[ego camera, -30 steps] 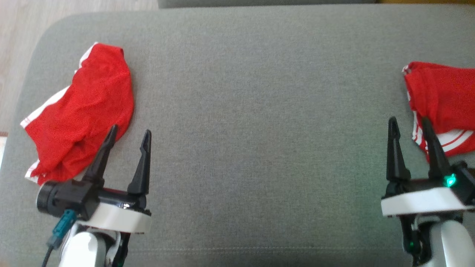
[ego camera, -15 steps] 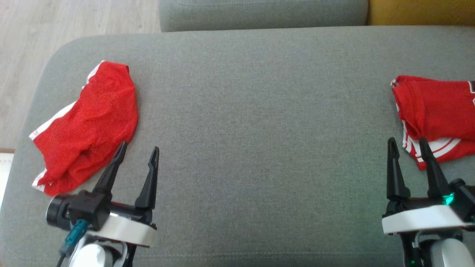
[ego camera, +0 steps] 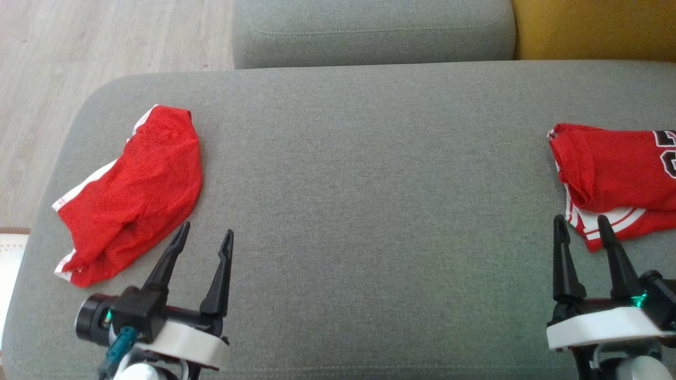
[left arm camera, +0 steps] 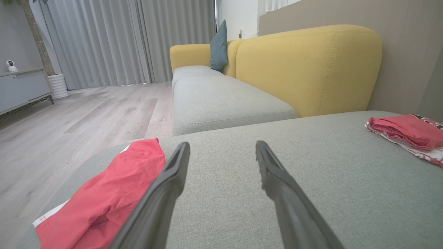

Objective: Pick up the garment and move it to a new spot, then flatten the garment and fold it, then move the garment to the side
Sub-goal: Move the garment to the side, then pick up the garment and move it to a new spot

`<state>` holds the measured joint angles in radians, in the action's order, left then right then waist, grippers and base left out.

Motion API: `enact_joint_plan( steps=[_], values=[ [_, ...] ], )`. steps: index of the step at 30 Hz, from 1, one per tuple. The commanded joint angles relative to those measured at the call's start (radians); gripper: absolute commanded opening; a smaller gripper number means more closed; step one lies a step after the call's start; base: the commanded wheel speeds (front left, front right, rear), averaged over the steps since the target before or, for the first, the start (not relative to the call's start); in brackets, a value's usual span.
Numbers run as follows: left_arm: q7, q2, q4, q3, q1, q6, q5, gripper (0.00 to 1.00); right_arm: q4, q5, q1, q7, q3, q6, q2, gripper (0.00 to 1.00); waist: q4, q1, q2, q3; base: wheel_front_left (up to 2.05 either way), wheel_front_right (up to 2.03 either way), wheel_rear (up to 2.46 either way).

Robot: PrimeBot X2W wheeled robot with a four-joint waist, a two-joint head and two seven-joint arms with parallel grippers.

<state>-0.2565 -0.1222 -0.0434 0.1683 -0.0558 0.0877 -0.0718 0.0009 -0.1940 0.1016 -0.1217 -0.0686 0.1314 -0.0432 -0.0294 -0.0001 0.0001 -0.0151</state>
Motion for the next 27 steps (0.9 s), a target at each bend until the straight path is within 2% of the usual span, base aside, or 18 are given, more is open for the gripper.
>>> enact_joint_plan(
  steps=[1,27],
  values=[
    [-0.004,-0.006,0.026,-0.028,0.029,-0.010,0.005,1.00,-0.040,-0.007,-0.026,0.006,0.022,-0.001,-0.007,1.00,0.001,0.0001,-0.0001,0.003,0.00,0.00,0.00],
    [-0.002,-0.019,0.024,-0.020,0.051,-0.035,-0.013,1.00,-0.057,0.014,-0.033,0.026,0.006,-0.001,-0.007,1.00,-0.004,0.0001,-0.0001,-0.017,0.00,0.00,0.00]
  ],
)
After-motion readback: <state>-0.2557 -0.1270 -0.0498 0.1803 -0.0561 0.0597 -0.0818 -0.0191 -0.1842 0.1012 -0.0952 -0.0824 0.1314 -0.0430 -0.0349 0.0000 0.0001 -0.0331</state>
